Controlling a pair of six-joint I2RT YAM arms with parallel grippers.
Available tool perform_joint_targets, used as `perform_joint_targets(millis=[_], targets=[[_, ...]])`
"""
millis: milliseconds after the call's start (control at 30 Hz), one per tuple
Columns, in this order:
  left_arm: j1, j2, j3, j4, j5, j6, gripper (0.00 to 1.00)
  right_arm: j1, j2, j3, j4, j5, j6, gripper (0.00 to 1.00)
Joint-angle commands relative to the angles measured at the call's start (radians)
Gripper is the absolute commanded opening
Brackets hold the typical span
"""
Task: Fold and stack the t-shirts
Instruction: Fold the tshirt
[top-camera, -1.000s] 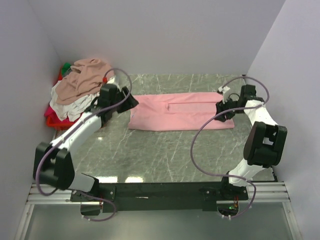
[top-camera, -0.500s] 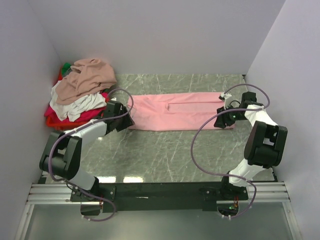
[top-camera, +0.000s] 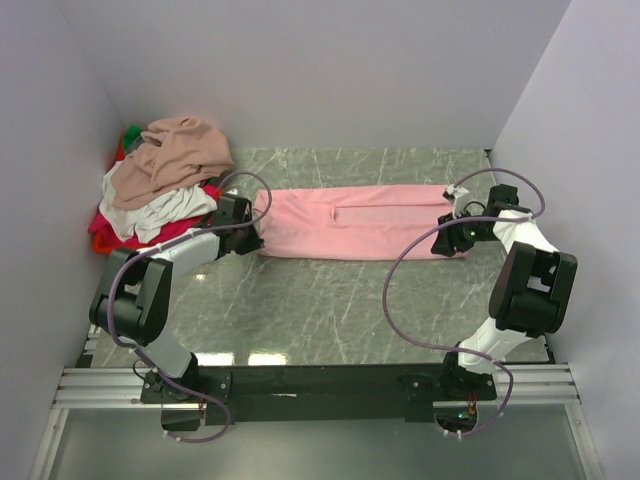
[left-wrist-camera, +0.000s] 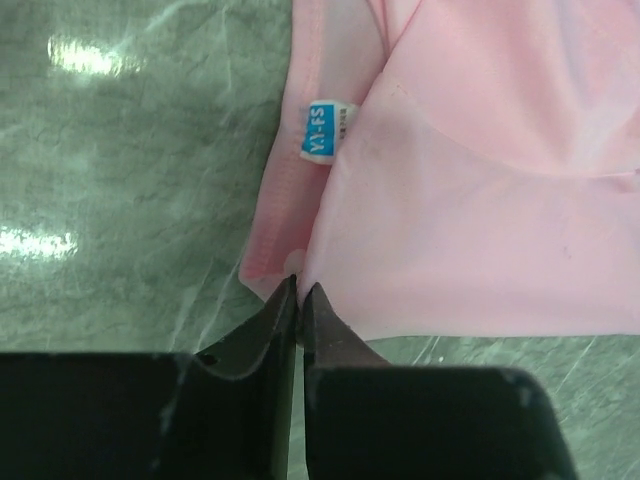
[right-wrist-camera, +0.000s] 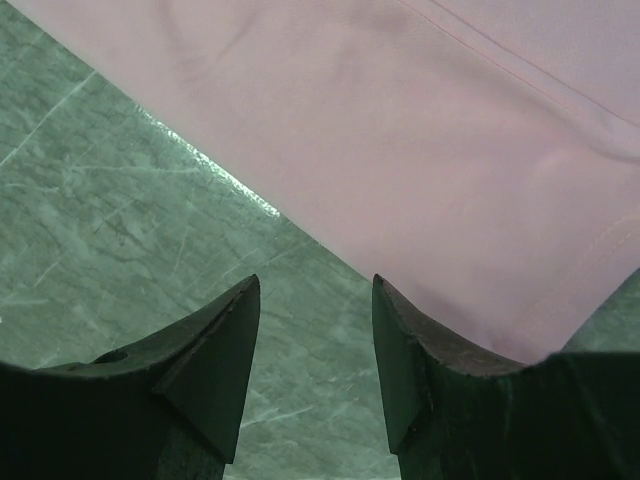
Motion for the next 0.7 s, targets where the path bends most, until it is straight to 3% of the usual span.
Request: perform_joint_targets(millis=[0,100,467,667], targets=[[0.004,-0.02,0.004,-0.043,-0.021,0.004,0.09,-0.019,-0.025,0.019,0.021,0.029,0.014,0.56],[0.004,-0.035,-0.025,-0.057,-0.017,-0.003,0.13,-0.039,-0.015,0.032,0.055,0.07,0.057,0.56],[0.004,-0.059,-0.067,-0.078,-0.083,-0.028,0.5,-0.044,0.088,0.079,0.15,0.285,0.203,0.56],[0.004,-0.067,-0.068,-0.104,-0.114,-0.019,0.55,-0.047,0.144,0.102,0.175,0.369,0.249,0.56]])
